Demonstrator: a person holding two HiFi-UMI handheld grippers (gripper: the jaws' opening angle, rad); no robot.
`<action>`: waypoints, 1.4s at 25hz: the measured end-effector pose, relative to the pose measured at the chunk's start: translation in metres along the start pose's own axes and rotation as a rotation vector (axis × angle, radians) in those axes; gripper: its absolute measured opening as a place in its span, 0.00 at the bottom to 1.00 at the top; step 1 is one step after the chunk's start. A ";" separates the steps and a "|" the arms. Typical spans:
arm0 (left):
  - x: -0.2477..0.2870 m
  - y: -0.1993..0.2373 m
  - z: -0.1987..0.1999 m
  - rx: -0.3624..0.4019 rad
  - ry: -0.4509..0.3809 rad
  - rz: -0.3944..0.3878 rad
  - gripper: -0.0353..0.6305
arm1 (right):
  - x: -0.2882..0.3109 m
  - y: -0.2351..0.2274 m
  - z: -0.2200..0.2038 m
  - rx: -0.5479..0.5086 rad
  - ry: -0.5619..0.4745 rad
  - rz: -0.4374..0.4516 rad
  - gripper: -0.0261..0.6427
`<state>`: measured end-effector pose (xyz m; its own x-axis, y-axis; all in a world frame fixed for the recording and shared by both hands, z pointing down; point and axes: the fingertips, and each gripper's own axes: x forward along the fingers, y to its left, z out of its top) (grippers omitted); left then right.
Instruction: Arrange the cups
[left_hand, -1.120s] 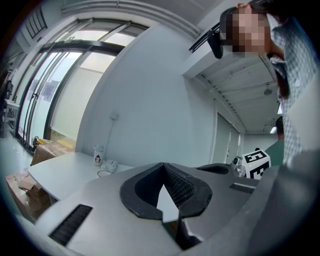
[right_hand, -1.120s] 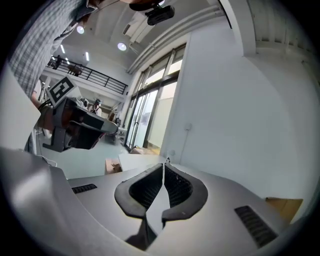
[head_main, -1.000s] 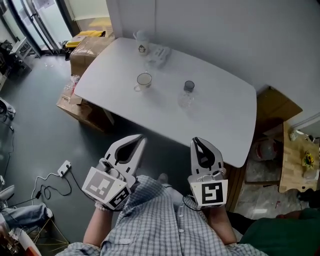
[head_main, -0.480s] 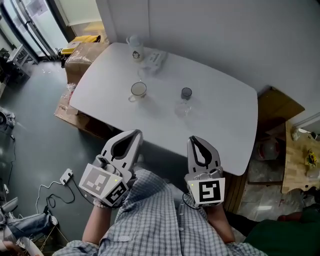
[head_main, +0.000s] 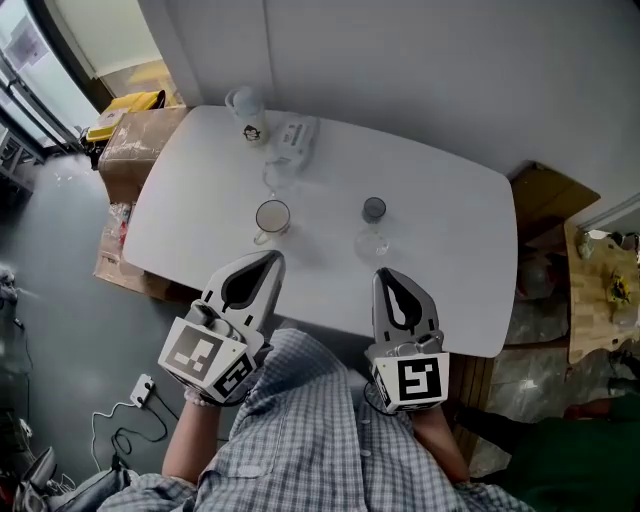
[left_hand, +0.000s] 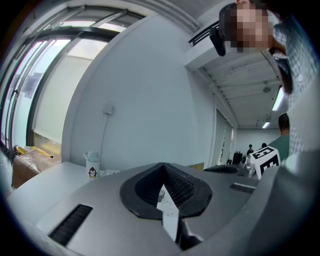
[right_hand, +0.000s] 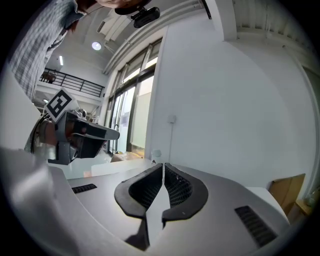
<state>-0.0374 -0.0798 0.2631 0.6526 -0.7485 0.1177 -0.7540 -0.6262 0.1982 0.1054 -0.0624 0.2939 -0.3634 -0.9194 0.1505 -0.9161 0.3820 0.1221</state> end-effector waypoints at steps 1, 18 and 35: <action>0.003 0.011 0.000 0.000 0.008 -0.006 0.07 | 0.011 0.005 -0.002 0.003 0.016 -0.003 0.08; 0.006 0.172 -0.034 -0.047 0.147 -0.016 0.07 | 0.150 0.129 -0.094 0.122 0.364 0.095 0.10; -0.002 0.205 -0.071 -0.116 0.230 -0.021 0.07 | 0.206 0.186 -0.161 0.245 0.566 0.113 0.20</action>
<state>-0.1878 -0.1914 0.3731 0.6781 -0.6580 0.3276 -0.7350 -0.6023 0.3115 -0.1128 -0.1656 0.5059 -0.3755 -0.6568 0.6539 -0.9140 0.3795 -0.1437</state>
